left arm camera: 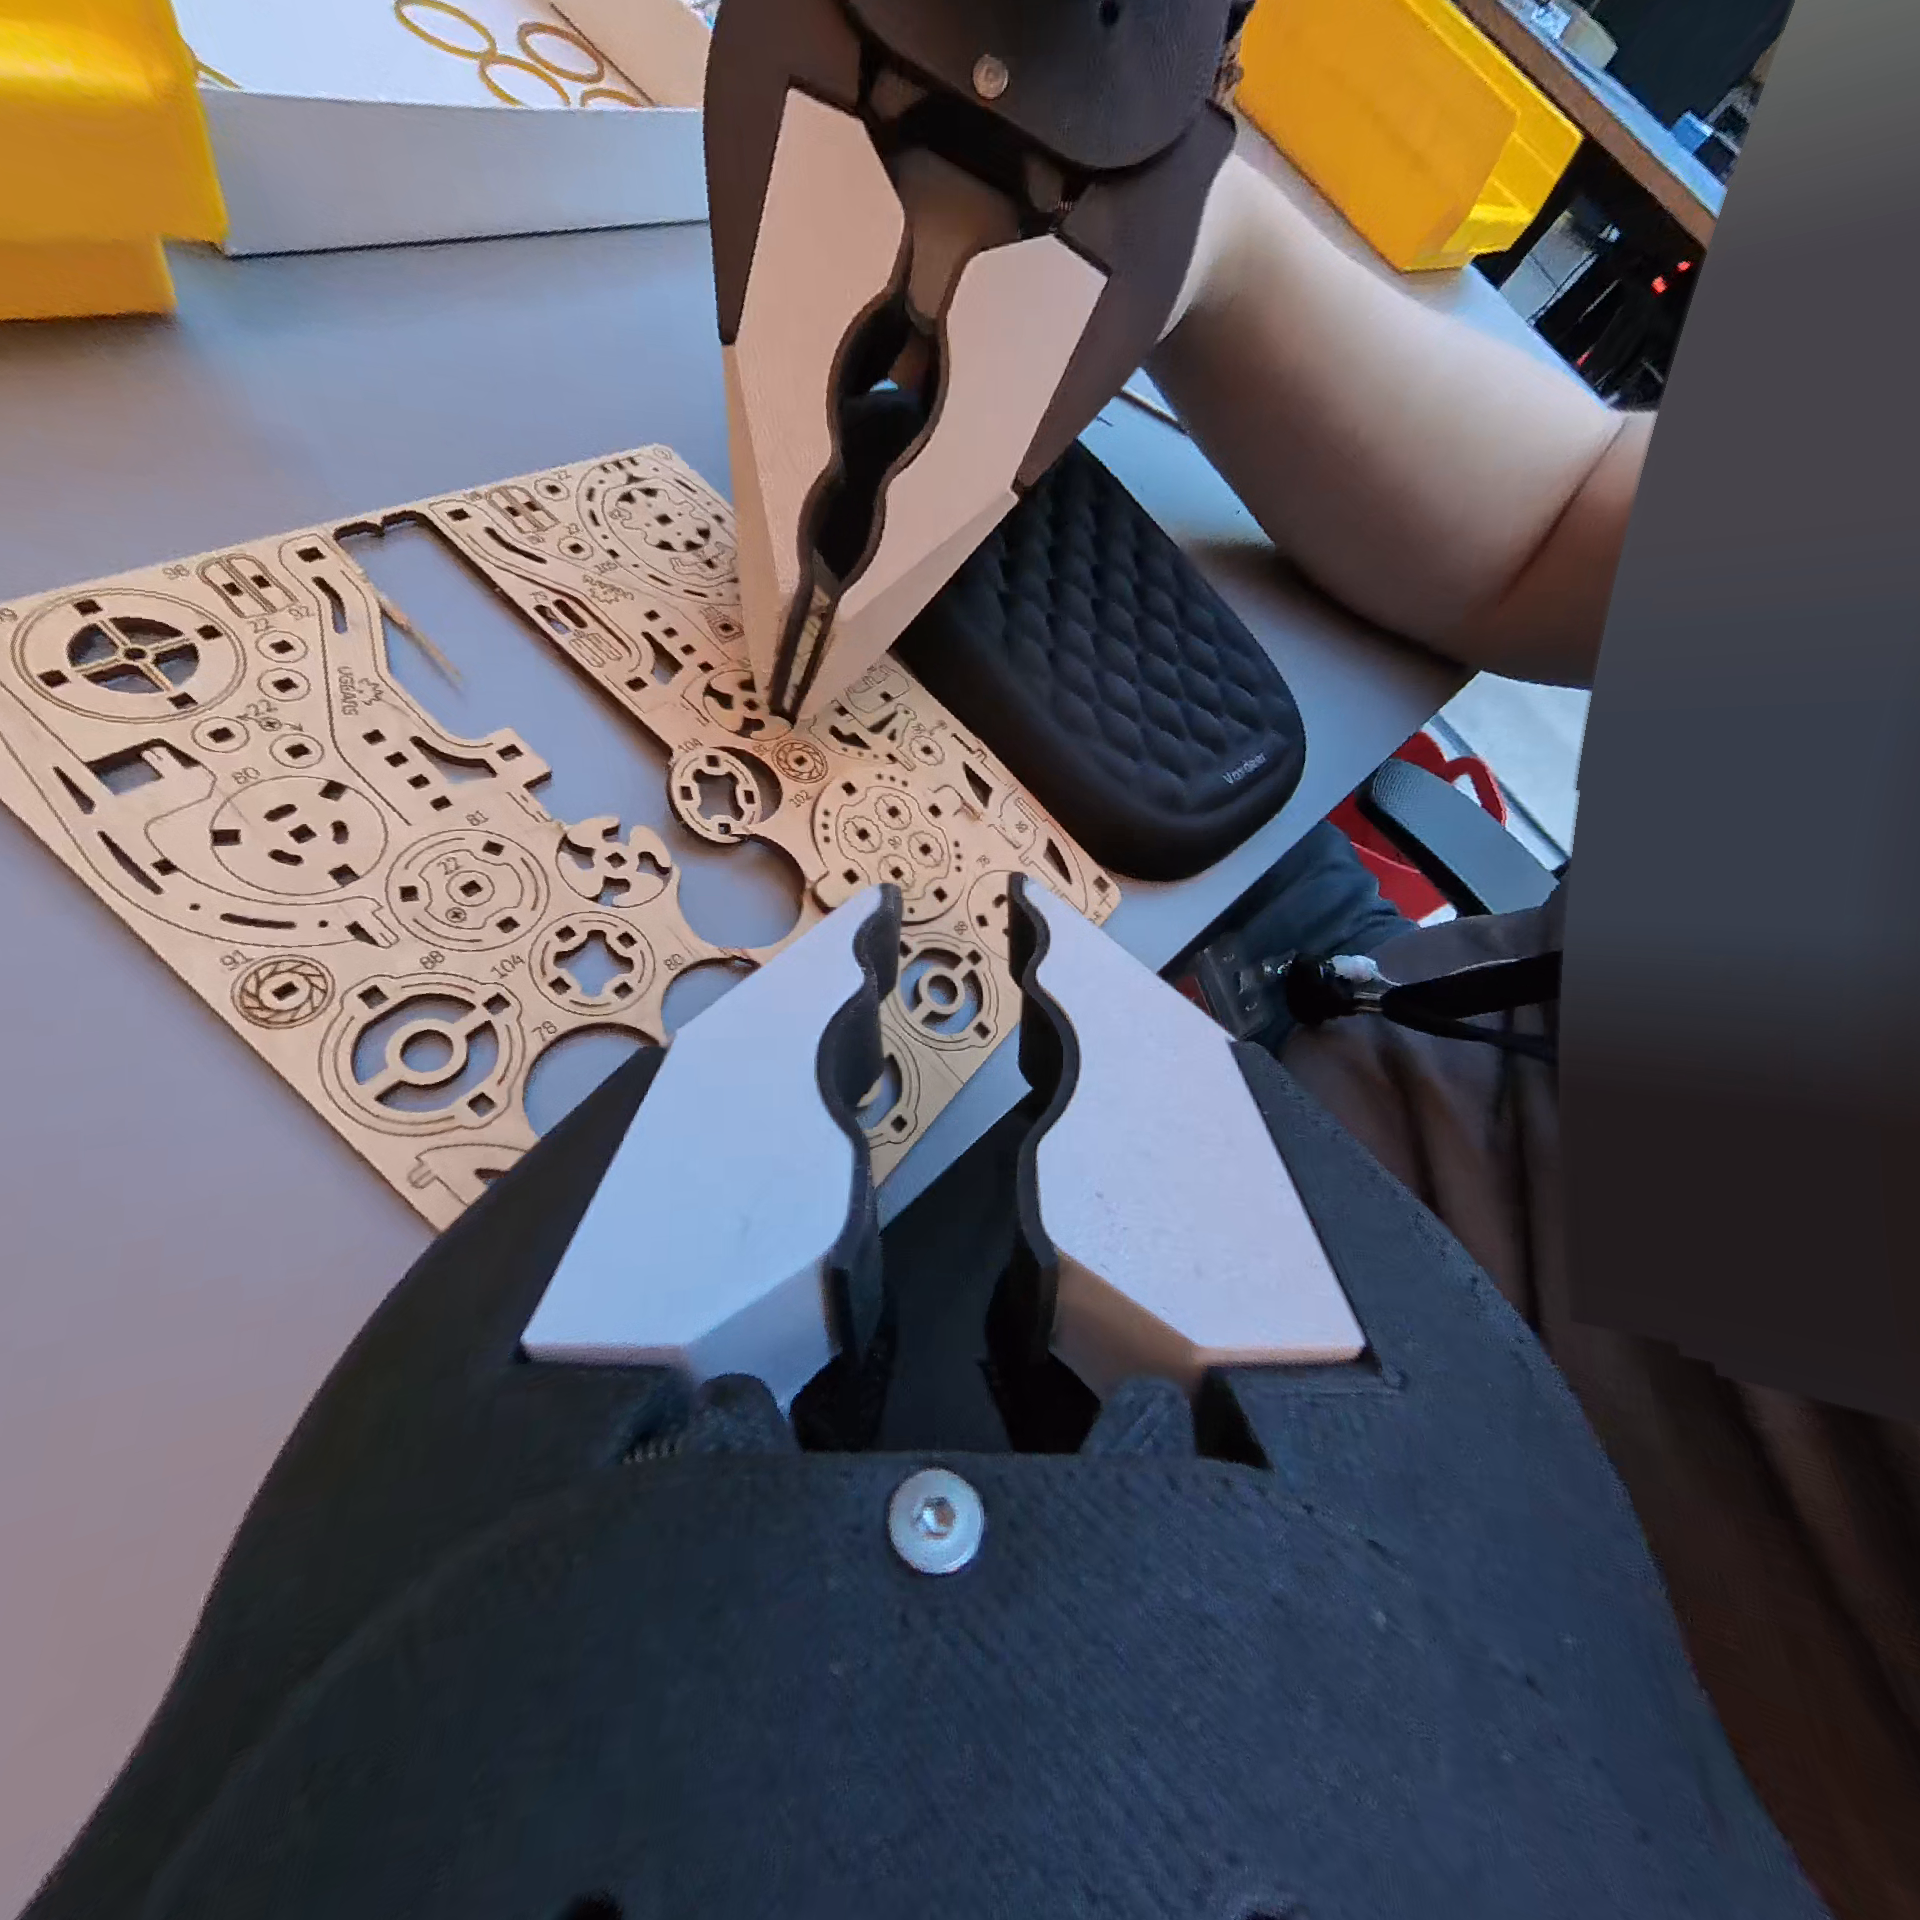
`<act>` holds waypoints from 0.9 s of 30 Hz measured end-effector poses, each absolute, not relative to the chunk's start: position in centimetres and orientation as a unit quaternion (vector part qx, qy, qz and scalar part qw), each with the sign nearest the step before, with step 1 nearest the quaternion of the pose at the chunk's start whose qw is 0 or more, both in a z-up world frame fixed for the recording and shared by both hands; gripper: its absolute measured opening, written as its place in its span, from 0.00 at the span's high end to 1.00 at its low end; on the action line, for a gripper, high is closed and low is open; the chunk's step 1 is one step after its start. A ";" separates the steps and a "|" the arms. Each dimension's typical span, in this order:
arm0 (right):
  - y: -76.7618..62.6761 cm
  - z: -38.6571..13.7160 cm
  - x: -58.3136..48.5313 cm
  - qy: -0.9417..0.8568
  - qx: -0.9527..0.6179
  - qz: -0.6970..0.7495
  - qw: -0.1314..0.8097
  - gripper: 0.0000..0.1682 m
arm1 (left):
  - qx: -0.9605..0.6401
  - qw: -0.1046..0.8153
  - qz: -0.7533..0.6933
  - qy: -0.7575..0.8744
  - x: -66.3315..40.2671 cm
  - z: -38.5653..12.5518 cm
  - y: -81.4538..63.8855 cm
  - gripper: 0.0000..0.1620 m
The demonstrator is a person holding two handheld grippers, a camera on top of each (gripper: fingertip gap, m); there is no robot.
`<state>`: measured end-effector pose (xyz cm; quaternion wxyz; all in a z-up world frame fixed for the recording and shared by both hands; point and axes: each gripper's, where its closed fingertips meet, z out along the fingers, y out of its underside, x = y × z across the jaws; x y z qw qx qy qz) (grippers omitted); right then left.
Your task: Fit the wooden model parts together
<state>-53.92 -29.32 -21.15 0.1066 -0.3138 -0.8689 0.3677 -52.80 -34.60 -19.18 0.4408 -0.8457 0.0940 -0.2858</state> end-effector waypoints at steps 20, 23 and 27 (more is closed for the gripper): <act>-30.1 -22.3 -56.6 -0.864 -0.327 0.379 0.061 0.91 | -0.874 0.393 -0.270 0.094 -52.4 -21.8 -32.6 0.97; -30.0 -22.7 -56.4 -0.868 -0.325 0.372 0.054 0.92 | -0.875 0.386 -0.282 0.082 -52.6 -21.9 -32.6 1.00; -30.2 -22.6 -56.0 -0.872 -0.312 0.375 0.052 0.96 | -0.882 0.372 -0.274 0.093 -52.5 -22.1 -32.7 1.00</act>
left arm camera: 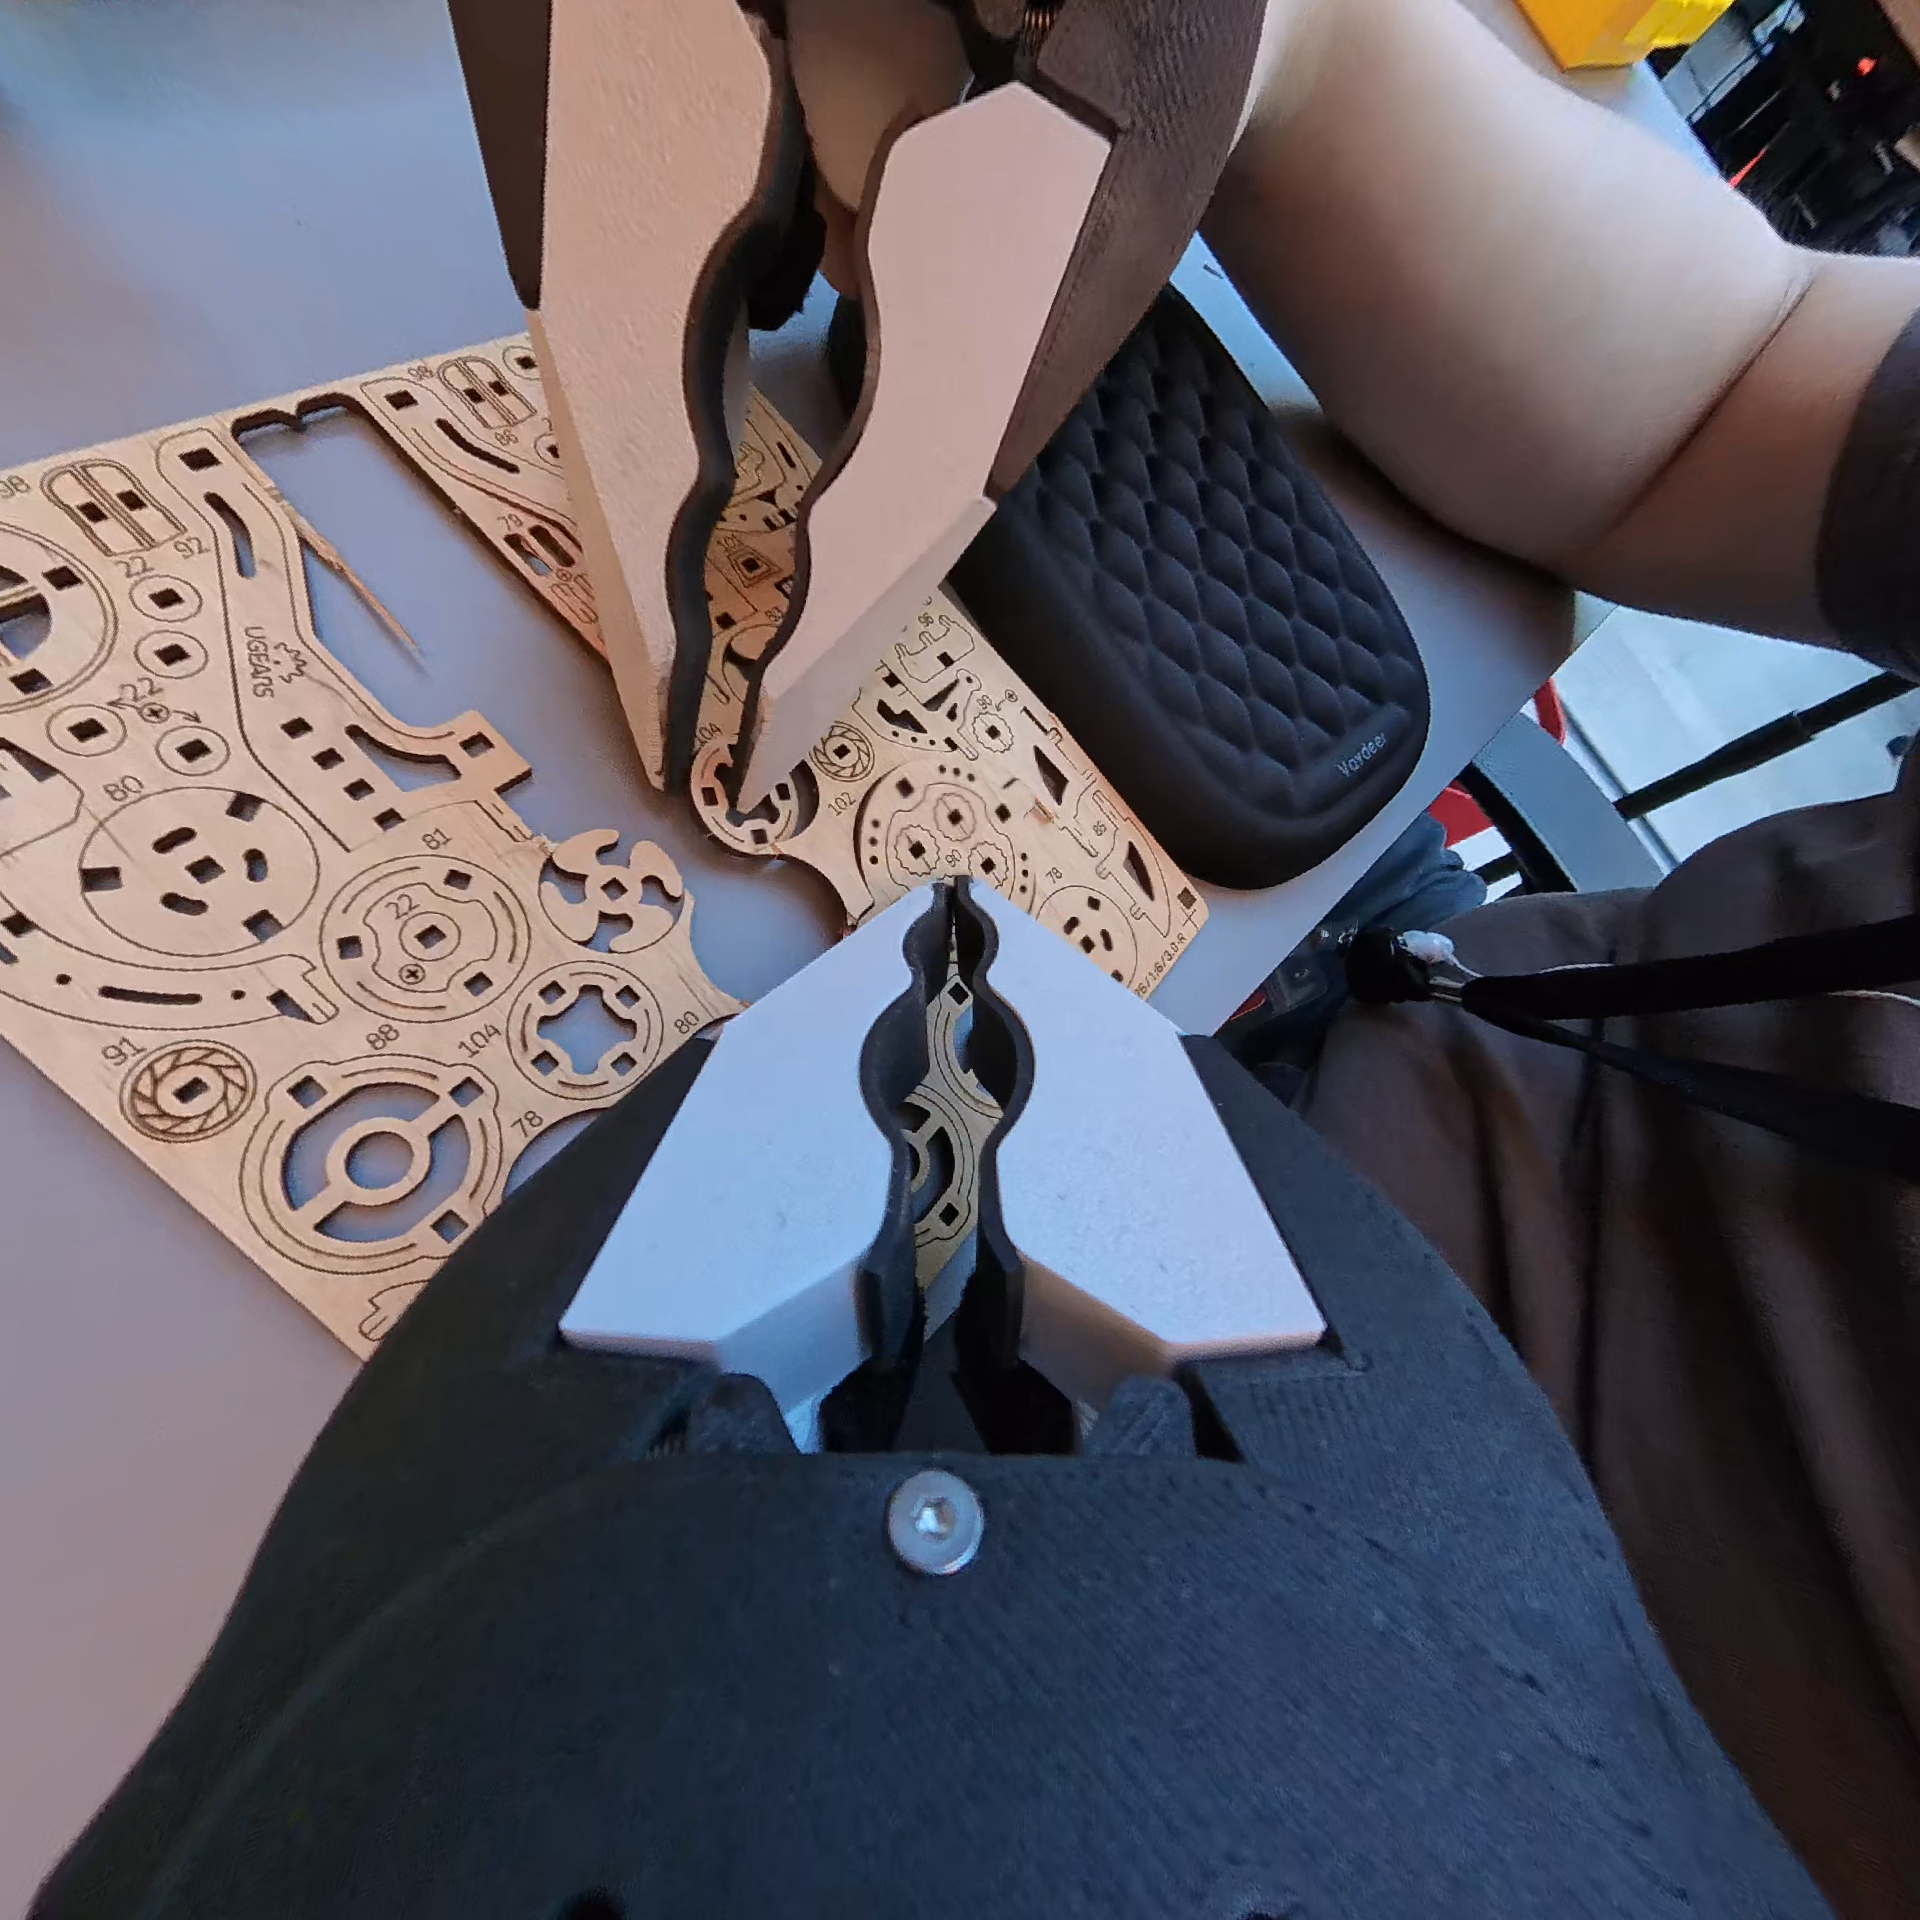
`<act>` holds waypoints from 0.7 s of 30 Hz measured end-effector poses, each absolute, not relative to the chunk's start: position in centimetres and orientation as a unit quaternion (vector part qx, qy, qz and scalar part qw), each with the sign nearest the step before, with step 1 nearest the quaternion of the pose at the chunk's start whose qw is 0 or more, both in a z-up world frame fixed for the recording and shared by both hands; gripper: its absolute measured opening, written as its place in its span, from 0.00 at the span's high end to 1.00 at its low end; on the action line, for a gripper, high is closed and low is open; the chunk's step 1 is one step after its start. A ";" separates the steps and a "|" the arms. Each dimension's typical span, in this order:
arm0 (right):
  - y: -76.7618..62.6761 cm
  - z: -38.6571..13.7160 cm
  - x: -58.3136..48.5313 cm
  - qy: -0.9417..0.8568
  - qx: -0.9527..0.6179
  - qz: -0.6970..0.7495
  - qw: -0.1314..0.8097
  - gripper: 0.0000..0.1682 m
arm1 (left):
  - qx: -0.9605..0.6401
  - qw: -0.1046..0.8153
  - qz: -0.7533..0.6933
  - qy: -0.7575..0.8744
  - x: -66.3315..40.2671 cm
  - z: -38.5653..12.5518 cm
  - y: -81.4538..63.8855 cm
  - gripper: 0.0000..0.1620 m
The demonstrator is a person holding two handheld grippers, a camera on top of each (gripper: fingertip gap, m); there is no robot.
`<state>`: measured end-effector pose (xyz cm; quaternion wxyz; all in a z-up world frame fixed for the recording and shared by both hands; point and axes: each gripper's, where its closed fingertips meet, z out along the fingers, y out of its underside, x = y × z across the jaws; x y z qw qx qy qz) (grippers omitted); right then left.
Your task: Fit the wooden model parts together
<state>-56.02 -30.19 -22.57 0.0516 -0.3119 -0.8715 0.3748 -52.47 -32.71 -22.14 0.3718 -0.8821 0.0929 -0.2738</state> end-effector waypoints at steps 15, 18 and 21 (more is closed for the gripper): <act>-29.7 -21.9 -56.5 -0.863 -0.323 0.388 0.005 0.97 | -0.891 0.358 -0.263 0.099 -52.5 -22.3 -32.5 1.00; -29.8 -21.3 -56.1 -0.861 -0.312 0.403 -0.020 0.97 | -0.892 0.354 -0.263 0.102 -52.4 -22.3 -32.5 1.00; -29.8 -21.7 -55.9 -0.874 -0.298 0.385 -0.013 0.97 | -0.892 0.354 -0.260 0.103 -52.4 -22.3 -32.5 1.00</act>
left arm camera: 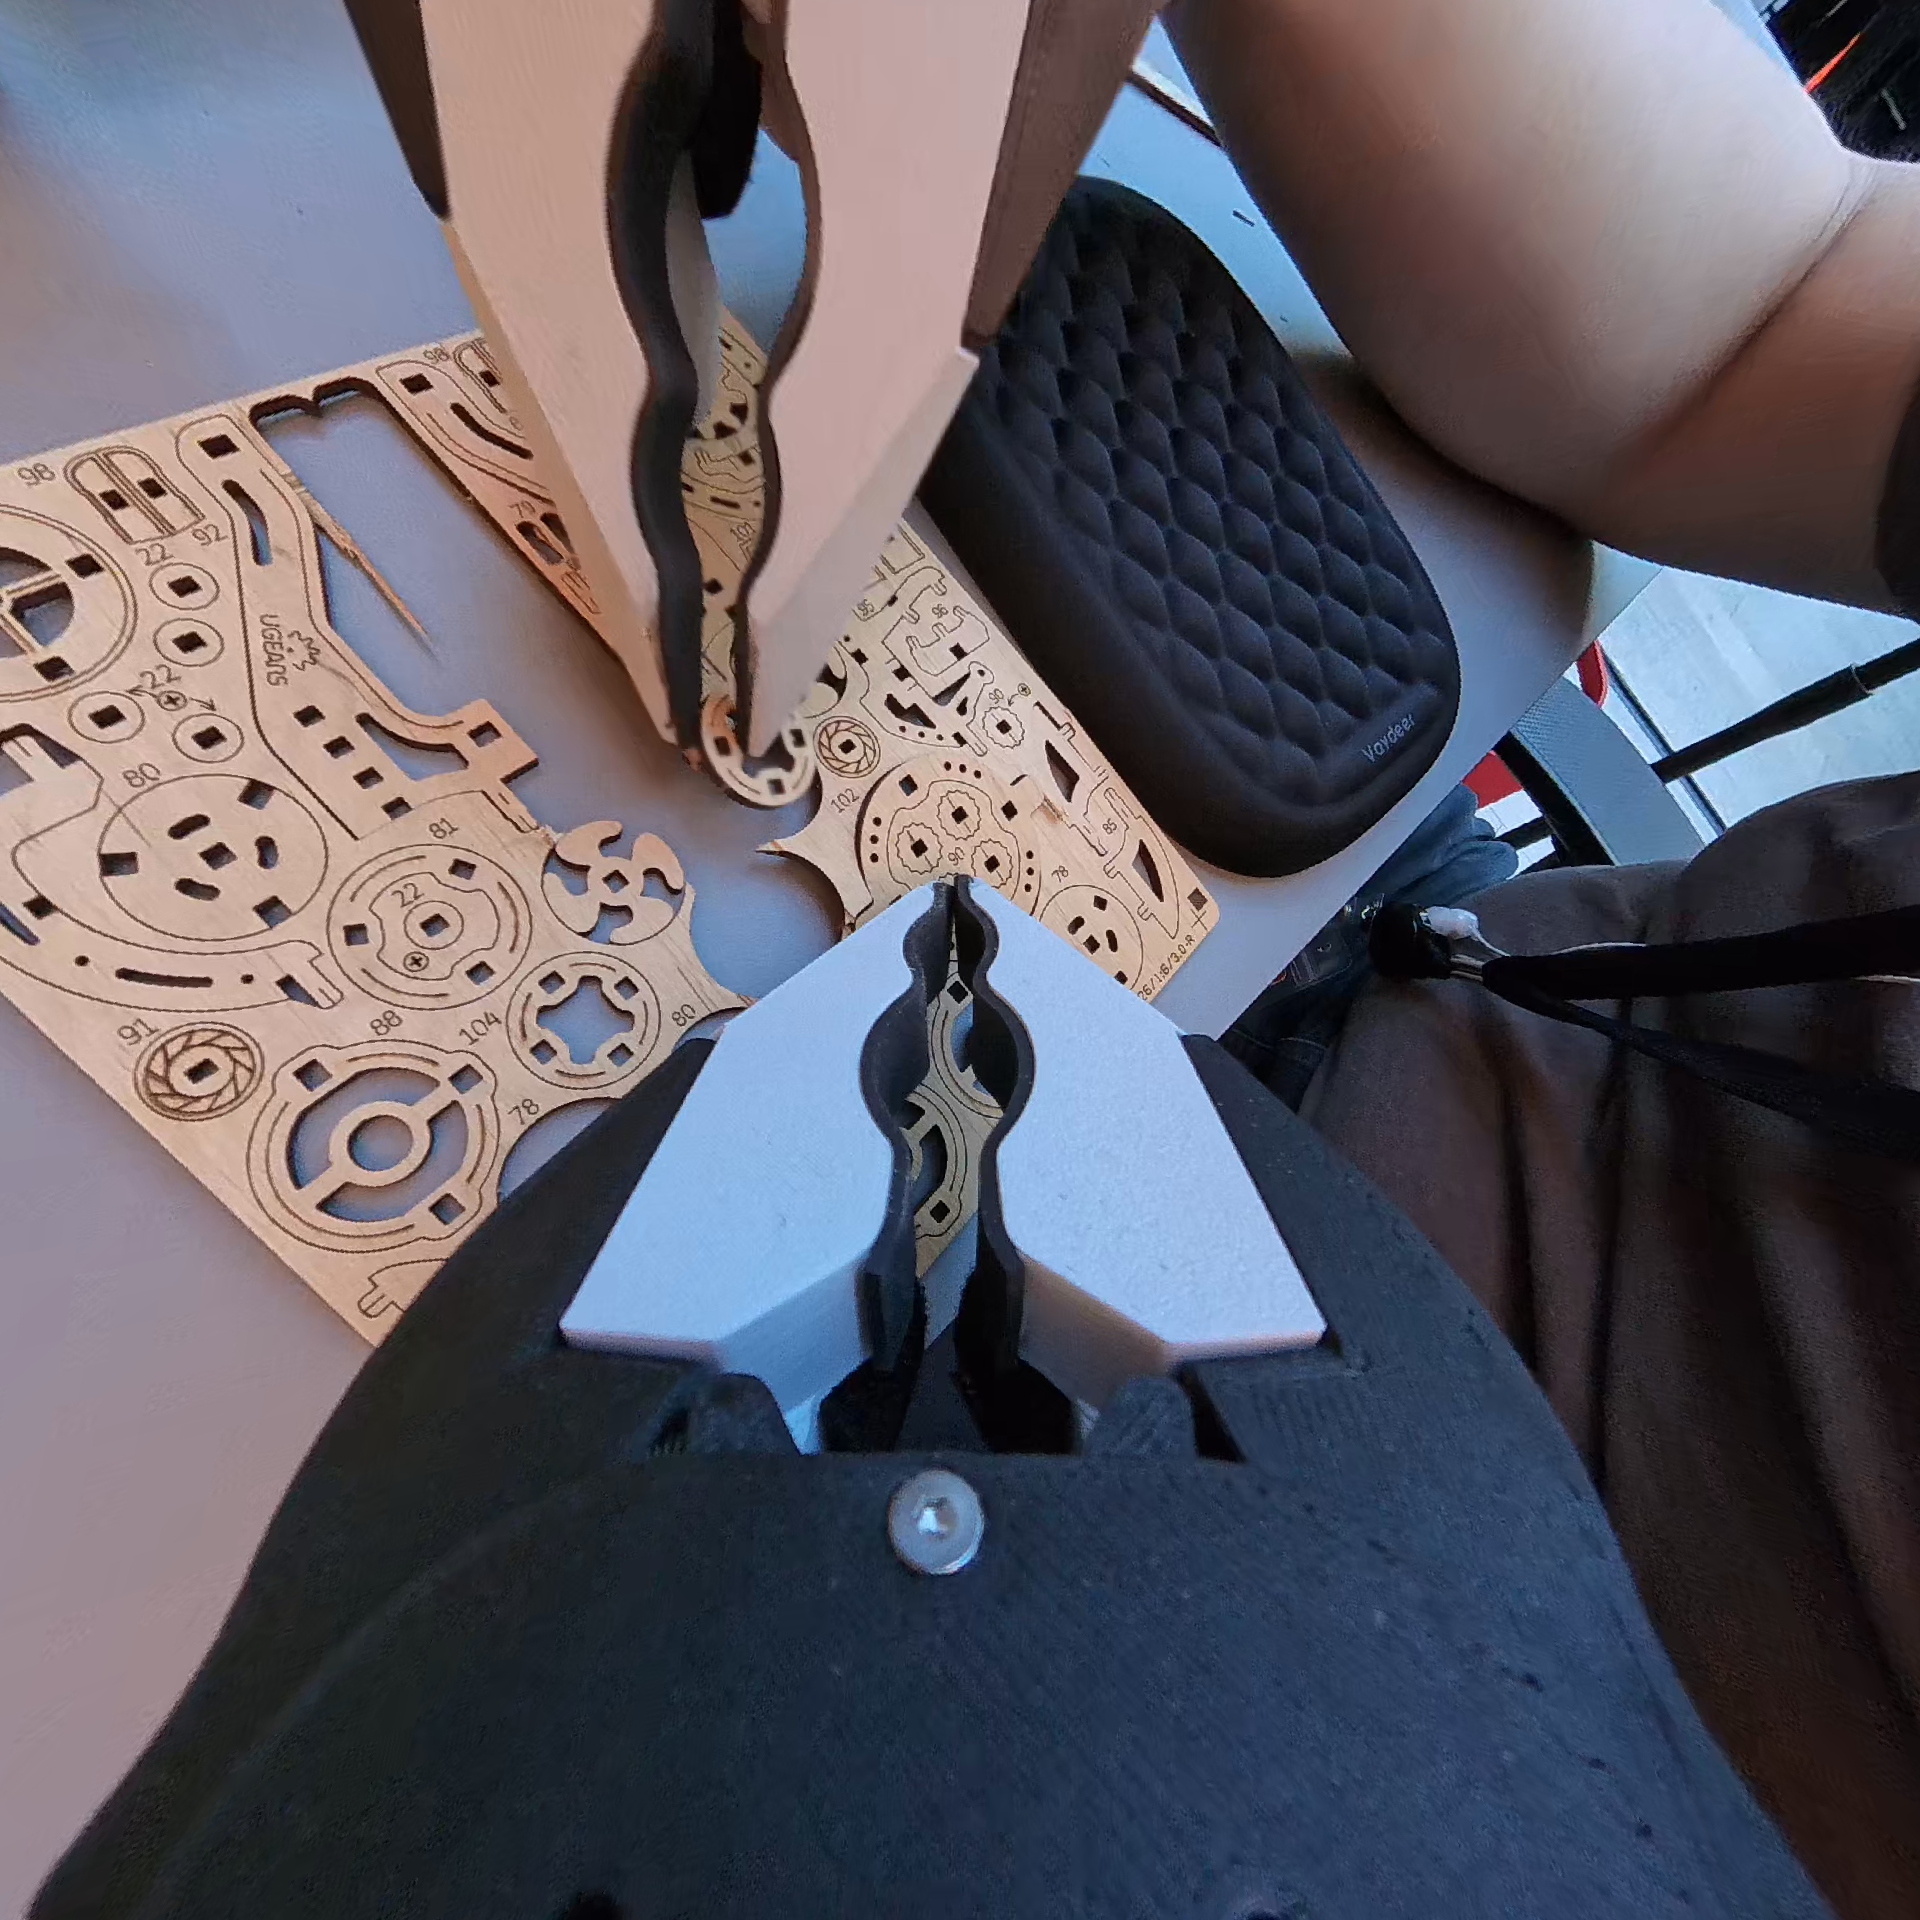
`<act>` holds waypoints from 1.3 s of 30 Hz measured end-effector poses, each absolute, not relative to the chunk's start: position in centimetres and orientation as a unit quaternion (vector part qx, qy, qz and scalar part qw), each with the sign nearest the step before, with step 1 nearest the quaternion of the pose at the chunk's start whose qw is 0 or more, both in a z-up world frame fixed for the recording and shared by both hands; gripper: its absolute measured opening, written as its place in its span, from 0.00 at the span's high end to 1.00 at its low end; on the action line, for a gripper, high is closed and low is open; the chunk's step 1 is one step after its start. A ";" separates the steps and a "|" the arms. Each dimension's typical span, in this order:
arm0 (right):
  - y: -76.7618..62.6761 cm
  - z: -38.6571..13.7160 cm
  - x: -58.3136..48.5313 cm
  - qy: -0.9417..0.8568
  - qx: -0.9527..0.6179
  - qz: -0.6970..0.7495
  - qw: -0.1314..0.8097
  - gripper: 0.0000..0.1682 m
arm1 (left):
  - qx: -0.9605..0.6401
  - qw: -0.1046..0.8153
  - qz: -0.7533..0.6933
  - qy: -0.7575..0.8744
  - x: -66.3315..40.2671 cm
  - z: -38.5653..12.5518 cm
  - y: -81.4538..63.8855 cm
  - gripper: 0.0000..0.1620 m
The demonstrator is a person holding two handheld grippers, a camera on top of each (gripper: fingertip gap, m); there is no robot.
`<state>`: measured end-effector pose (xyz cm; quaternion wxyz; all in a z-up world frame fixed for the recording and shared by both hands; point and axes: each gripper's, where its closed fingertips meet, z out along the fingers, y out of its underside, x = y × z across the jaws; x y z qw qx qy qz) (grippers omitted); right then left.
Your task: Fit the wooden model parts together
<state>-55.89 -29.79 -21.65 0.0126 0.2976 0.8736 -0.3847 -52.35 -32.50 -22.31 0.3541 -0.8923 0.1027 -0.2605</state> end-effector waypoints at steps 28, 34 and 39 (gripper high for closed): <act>-28.6 -22.8 -59.5 0.912 0.262 -0.315 -0.033 0.96 | -0.903 0.361 -0.220 0.071 -55.8 -22.4 -30.9 1.00; -28.2 -22.9 -59.7 0.915 0.261 -0.305 -0.038 0.94 | -0.896 0.371 -0.233 0.064 -55.7 -22.1 -30.6 0.99; -27.9 -22.9 -59.9 0.920 0.258 -0.290 -0.057 0.91 | -0.883 0.398 -0.245 0.050 -55.8 -20.9 -31.3 0.99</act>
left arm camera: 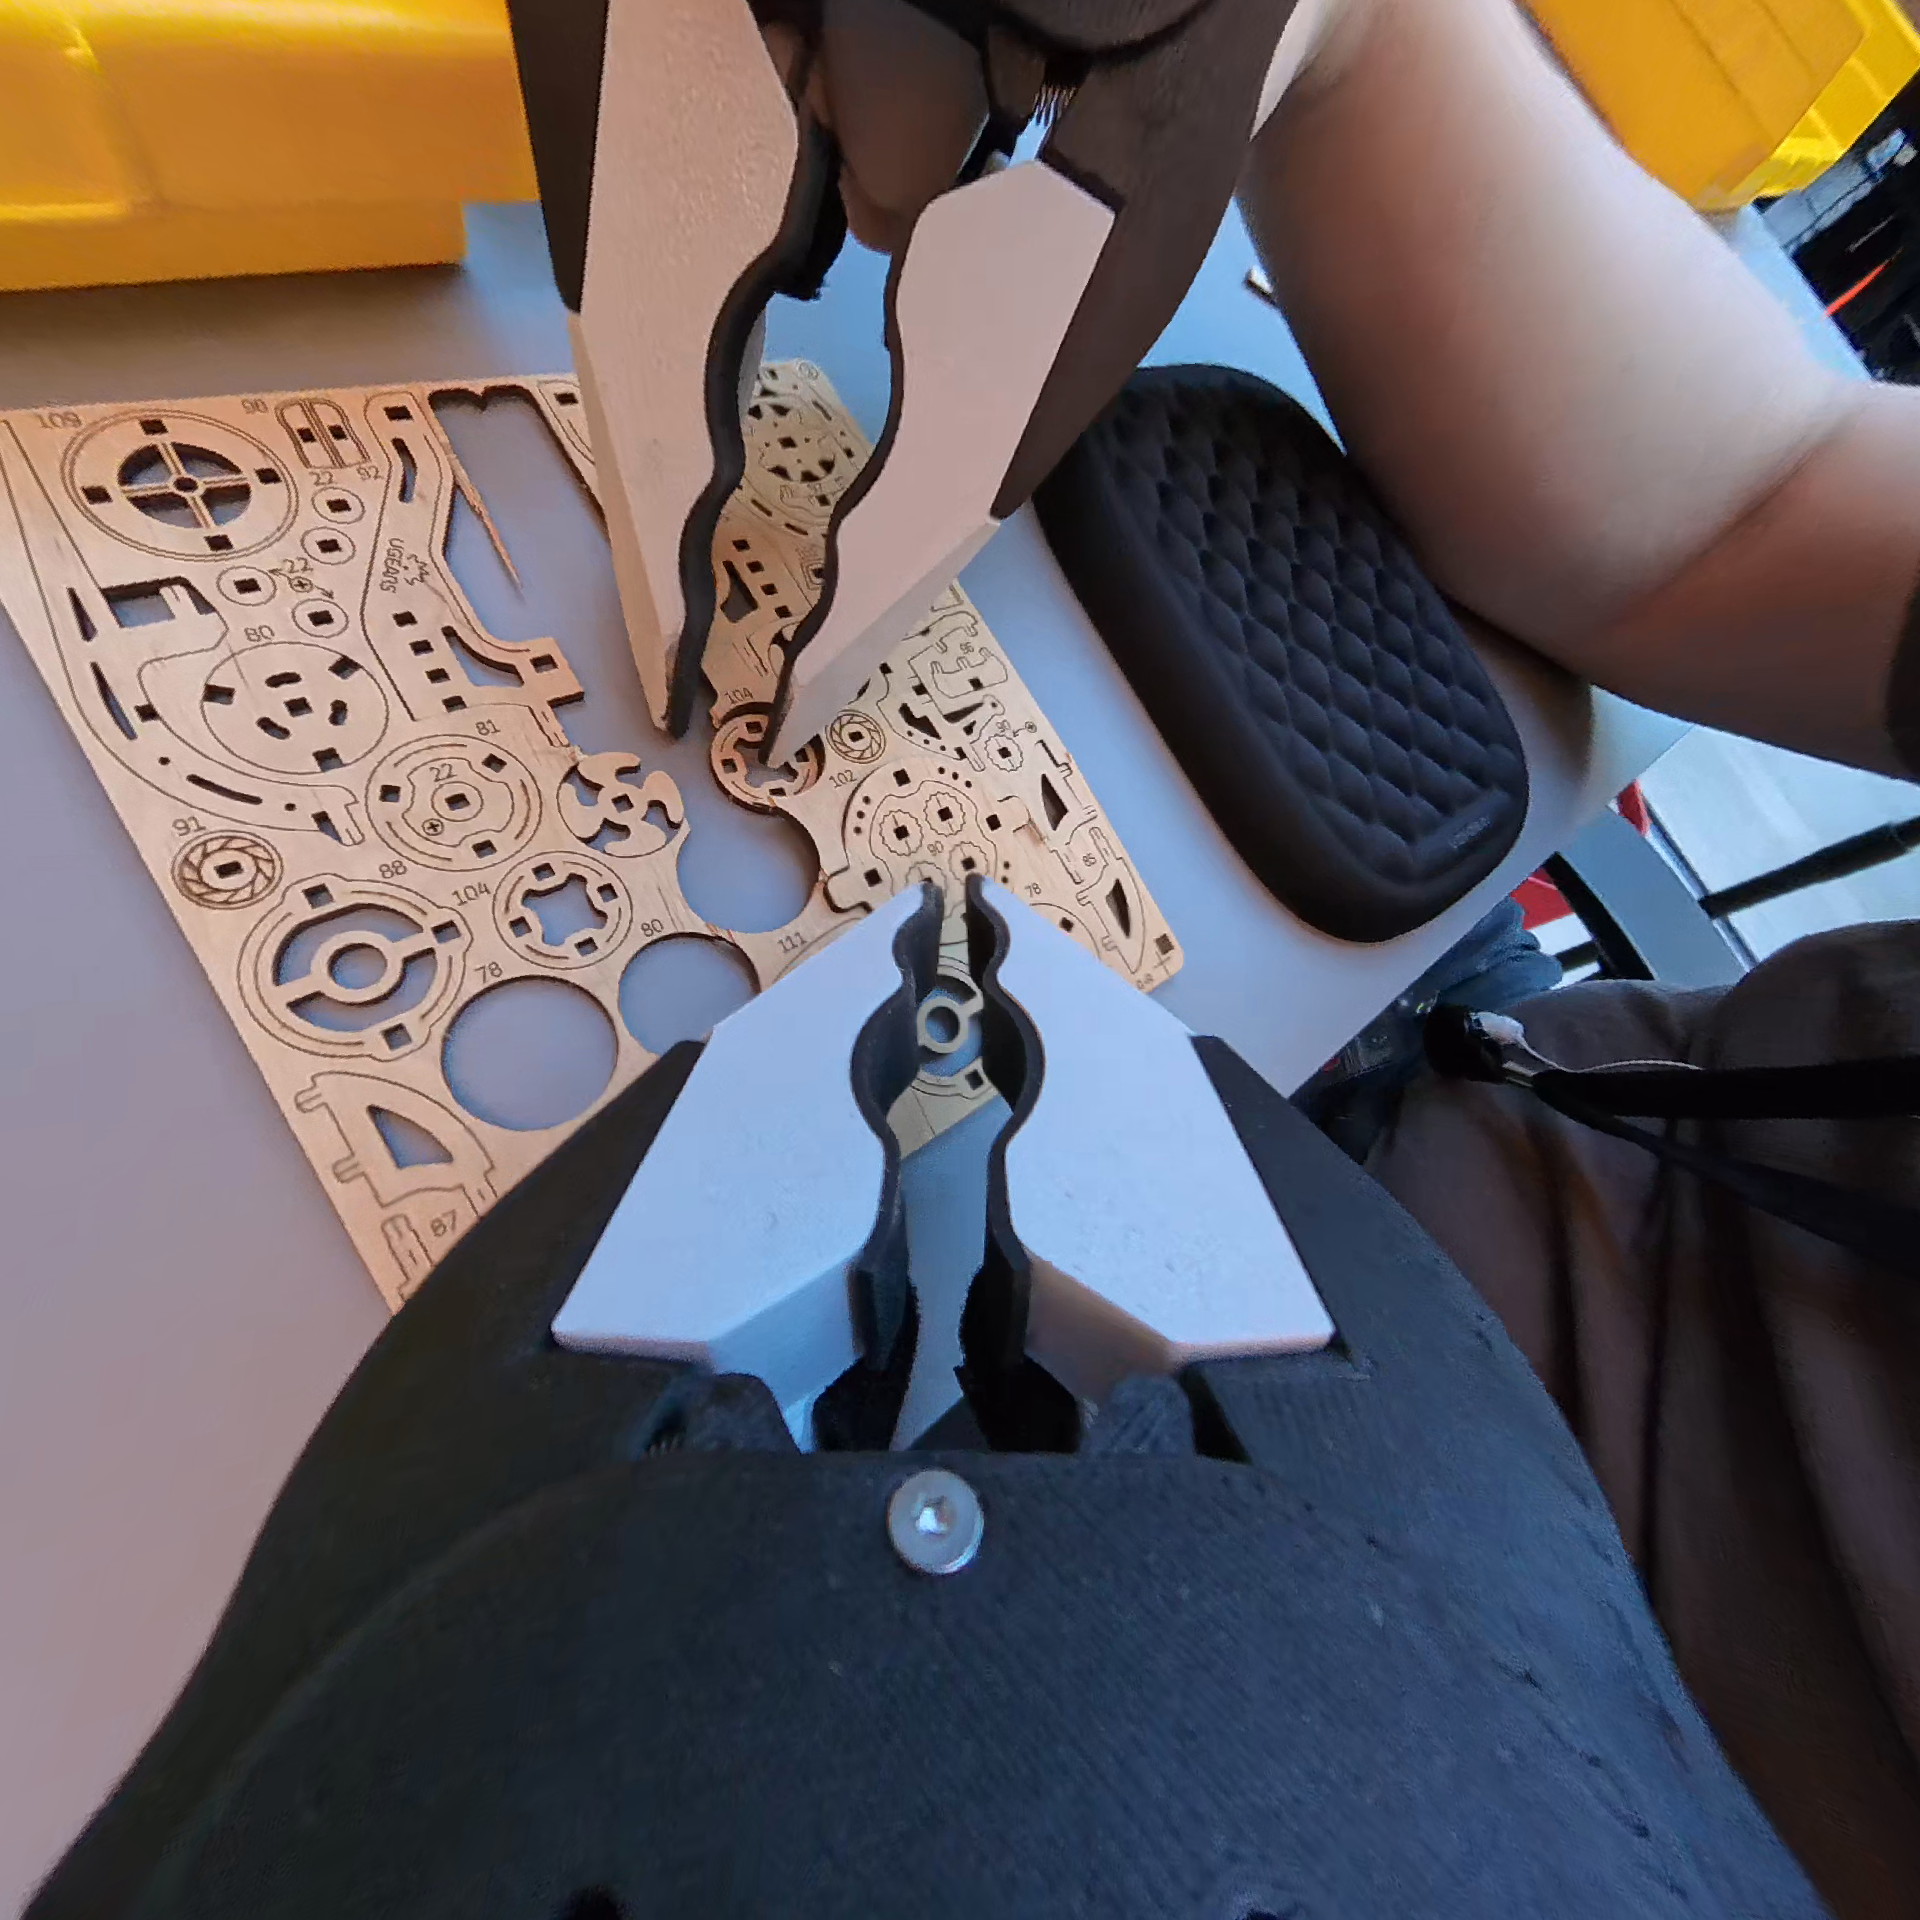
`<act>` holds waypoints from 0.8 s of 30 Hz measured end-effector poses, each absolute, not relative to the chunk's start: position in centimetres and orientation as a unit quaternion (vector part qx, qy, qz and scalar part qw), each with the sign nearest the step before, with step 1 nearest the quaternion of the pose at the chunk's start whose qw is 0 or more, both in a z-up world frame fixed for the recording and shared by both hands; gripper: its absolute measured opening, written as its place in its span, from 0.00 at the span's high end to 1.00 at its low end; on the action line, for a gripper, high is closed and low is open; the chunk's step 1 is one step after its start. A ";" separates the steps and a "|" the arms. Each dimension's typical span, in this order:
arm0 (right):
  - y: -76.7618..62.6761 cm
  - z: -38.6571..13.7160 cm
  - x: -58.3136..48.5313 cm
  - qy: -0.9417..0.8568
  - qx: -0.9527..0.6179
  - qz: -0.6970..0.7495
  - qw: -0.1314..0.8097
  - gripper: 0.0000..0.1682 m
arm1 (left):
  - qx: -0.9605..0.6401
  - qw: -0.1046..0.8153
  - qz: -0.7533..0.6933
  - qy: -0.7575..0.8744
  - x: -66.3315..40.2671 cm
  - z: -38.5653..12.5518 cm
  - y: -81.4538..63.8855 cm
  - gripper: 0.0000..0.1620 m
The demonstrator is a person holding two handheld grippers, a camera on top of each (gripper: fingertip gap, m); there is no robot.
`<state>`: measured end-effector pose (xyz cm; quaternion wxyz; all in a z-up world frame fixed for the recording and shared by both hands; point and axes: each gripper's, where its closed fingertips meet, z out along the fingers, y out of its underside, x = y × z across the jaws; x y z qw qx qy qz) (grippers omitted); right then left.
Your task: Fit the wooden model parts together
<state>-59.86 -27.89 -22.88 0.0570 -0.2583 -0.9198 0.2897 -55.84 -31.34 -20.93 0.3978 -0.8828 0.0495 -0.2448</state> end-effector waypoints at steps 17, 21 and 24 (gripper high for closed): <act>-28.9 -20.1 -57.5 -0.839 -0.397 0.347 0.137 0.91 | -0.884 0.410 -0.224 0.002 -58.2 -21.5 -34.6 0.99; -29.7 -20.7 -56.4 -0.837 -0.410 0.334 0.142 0.91 | -0.887 0.405 -0.223 0.008 -58.1 -22.0 -34.4 0.99; -30.3 -21.2 -55.9 -0.834 -0.416 0.337 0.135 0.91 | -0.891 0.394 -0.226 0.013 -57.8 -22.6 -34.6 0.98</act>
